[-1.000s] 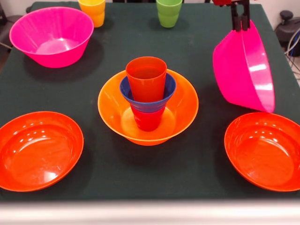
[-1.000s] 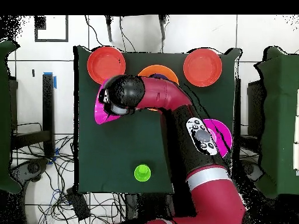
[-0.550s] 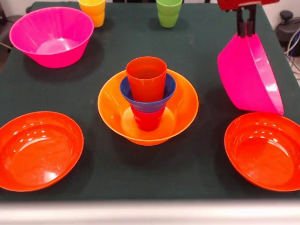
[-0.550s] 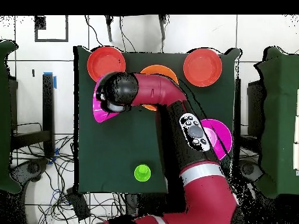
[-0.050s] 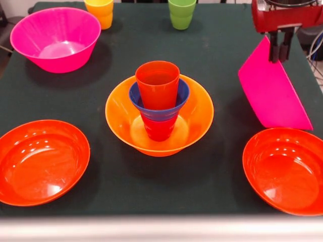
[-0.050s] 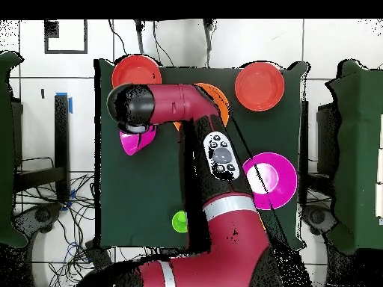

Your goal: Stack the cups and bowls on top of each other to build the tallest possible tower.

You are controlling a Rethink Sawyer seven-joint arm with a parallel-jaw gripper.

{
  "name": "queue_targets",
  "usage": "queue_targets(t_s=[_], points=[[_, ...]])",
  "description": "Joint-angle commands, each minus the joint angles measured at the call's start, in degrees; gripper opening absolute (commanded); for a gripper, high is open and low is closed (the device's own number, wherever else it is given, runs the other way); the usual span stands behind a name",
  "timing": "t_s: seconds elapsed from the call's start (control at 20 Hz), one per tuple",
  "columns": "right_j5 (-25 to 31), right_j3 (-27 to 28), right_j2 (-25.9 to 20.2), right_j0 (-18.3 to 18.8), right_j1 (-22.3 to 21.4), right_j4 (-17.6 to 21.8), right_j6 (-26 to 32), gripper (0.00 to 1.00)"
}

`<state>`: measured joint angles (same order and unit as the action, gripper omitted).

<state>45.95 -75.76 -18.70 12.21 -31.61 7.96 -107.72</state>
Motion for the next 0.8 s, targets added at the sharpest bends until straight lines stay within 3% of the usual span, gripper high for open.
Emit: queue_targets(t_s=[0.05, 0.5, 0.8], points=[[-6.7, -2.4, 3.0, -0.9, 5.0, 5.8, -3.0, 0.00], [-7.4, -10.0, 4.7, -1.0, 0.7, 4.8, -3.1, 0.00], [-10.9, -14.2, 5.2, -0.9, -0.4, 4.9, -3.1, 0.00]])
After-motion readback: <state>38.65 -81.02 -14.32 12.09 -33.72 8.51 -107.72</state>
